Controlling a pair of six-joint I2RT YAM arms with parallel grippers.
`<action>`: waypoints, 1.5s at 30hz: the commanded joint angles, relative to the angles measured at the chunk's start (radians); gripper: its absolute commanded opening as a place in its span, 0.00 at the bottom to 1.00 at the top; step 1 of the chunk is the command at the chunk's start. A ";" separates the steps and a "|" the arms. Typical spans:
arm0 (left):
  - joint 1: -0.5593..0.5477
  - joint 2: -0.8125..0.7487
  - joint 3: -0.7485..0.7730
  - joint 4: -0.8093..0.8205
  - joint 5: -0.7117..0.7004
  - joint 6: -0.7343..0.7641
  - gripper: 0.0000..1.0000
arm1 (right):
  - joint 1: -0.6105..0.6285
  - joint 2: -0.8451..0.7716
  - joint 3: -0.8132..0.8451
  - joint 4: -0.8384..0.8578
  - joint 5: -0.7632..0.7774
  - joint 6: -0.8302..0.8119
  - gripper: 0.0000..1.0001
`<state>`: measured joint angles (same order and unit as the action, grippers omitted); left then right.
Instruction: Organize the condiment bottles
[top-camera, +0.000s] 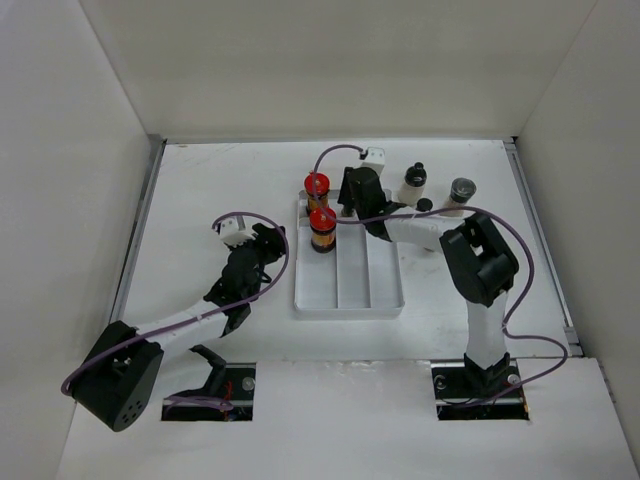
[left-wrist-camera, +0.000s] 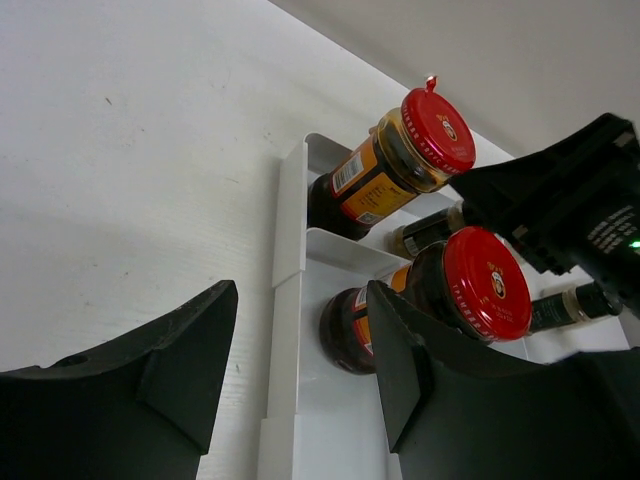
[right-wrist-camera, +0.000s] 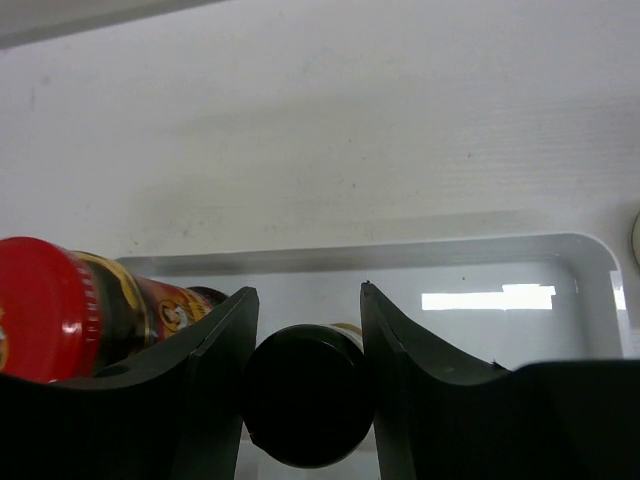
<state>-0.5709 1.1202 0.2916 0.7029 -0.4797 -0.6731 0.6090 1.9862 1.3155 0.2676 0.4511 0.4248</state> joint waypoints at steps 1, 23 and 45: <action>-0.005 -0.010 0.001 0.067 0.018 0.001 0.52 | -0.002 0.016 0.054 -0.011 -0.003 0.023 0.37; -0.007 -0.005 -0.002 0.070 0.018 -0.002 0.53 | -0.128 -0.464 -0.300 0.042 0.029 0.040 0.52; -0.010 0.024 0.003 0.078 0.021 -0.008 0.54 | -0.311 -0.399 -0.317 -0.180 0.008 -0.043 0.74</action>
<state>-0.5793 1.1412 0.2916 0.7231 -0.4660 -0.6735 0.2893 1.5631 0.9604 0.1127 0.4721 0.4026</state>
